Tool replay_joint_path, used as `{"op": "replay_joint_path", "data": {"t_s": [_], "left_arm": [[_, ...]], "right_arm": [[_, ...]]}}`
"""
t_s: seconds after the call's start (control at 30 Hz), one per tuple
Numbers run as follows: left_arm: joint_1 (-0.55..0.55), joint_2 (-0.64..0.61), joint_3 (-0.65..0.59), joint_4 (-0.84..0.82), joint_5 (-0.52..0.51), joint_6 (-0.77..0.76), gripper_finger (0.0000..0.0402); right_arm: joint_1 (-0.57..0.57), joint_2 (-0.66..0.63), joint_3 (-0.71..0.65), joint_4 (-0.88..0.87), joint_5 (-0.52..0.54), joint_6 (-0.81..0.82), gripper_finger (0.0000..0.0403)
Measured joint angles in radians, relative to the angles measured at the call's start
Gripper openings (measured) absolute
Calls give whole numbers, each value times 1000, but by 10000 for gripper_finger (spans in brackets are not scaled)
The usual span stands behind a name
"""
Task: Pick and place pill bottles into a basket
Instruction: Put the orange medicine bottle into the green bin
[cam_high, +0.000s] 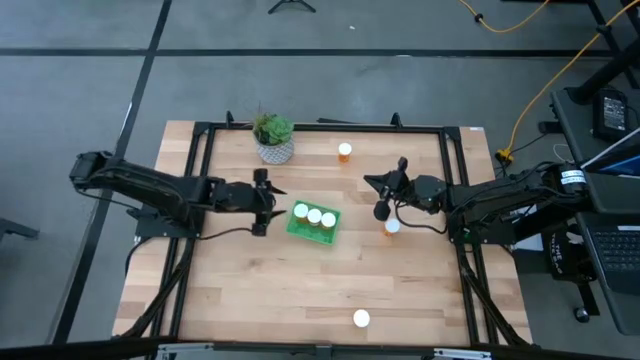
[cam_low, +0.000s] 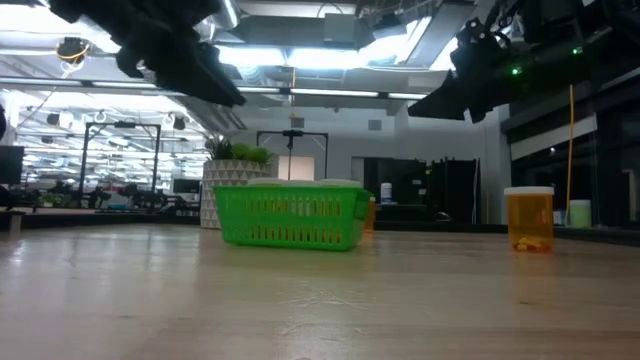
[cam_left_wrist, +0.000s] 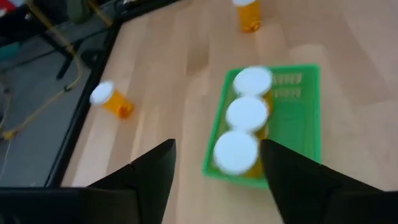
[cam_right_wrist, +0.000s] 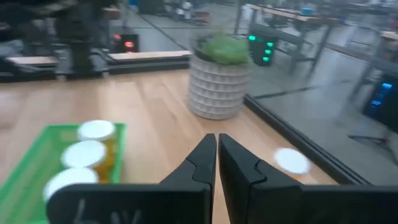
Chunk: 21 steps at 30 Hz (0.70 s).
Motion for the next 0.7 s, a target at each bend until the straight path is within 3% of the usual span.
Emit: {"op": "replay_joint_path", "data": {"t_s": [0.13, 0.23, 0.43, 0.7], "left_arm": [[10, -41, -2, -83, -9, -63, 230], [31, -32, -54, 14, -8, -71, 229], [95, -15, -171, 194, -22, -28, 221], [214, -25, -189, 285, -1, 5, 210]], "right_arm": [[-1, 0, 0, 8, -36, -26, 23], [-17, 0, 0, 41, -55, -64, 23], [-107, -1, 0, 51, -198, -83, 23], [-246, -1, 0, 41, -339, -158, 23]]}}
